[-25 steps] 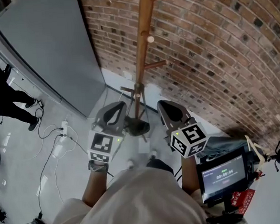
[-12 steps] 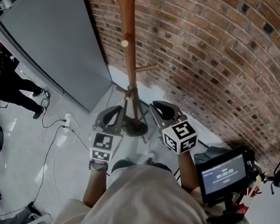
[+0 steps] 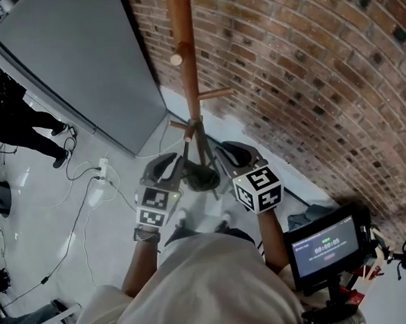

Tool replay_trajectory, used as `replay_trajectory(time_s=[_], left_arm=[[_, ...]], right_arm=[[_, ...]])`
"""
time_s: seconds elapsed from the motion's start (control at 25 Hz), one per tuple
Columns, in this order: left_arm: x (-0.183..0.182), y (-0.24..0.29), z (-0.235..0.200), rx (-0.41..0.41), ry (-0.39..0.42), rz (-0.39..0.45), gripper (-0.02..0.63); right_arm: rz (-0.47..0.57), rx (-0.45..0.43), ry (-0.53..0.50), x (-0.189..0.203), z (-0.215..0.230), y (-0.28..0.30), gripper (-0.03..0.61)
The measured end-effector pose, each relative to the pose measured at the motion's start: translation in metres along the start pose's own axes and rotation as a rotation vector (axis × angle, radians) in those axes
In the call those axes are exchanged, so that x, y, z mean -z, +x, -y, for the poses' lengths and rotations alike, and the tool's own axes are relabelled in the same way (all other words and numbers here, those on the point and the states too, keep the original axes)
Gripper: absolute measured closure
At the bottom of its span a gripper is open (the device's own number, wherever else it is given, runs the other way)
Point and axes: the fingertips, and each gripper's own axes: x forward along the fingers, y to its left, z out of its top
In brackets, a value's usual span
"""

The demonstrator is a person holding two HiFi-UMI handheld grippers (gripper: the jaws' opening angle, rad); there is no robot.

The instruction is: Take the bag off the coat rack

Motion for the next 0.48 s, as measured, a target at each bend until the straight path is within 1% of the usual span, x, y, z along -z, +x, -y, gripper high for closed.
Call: replay_trajectory(time_s=[0.12,0.36,0.48], left_arm=[[0.012,0.006,-0.008,0.023,-0.002,-0.026,0.552],[0.030,0.028,-0.011,0.103,0.003,-0.052,0.531],[0.041,0.041,-0.010,0.141,-0.011,-0.064,0.522]], right_arm=[[-0.020,0.013,0.023,0.008,-0.003,0.011,0.497],[-0.043,0.044,0.049,0.017,-0.007,0.034,0.477],[-0.068,0.054,0.050,0.025,-0.008,0.048,0.461]])
